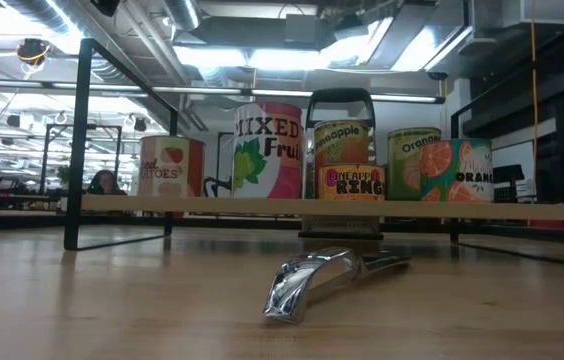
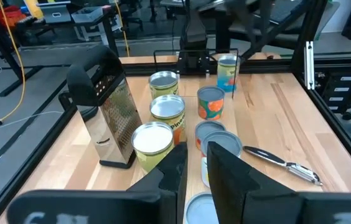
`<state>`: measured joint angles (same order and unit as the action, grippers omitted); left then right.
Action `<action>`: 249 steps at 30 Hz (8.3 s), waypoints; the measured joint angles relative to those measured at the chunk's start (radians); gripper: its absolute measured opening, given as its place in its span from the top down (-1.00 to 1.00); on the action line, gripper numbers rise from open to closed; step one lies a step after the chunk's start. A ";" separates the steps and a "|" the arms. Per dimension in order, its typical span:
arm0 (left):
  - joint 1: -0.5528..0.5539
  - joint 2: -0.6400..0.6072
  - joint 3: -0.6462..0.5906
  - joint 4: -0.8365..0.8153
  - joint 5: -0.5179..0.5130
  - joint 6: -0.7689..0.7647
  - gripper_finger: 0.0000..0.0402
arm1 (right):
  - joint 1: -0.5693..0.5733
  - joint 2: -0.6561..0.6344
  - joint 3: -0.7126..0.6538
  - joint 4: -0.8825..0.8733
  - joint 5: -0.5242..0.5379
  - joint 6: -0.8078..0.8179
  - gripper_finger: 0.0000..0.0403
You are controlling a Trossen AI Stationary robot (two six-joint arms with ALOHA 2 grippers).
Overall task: Pick and place cans onto a shelf
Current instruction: Put the canned tomatoes on the shelf
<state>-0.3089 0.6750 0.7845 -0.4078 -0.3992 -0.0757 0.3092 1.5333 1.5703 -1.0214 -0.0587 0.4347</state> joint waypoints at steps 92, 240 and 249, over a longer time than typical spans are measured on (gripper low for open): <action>0.000 0.000 0.000 0.001 0.000 -0.029 0.73 | 0.619 -0.093 -0.585 -0.261 0.166 0.915 0.97; -0.241 1.114 0.570 0.369 0.077 -0.245 0.34 | 0.153 -0.560 -0.429 0.168 0.275 -0.522 0.83; -0.242 1.114 0.570 0.159 -0.030 -0.285 0.34 | 0.153 -0.560 -0.429 0.168 0.275 -0.522 0.83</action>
<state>-0.5510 1.7893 1.3544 -0.2489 -0.4290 -0.3607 0.4625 0.9730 1.1412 -0.8532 0.2166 -0.0872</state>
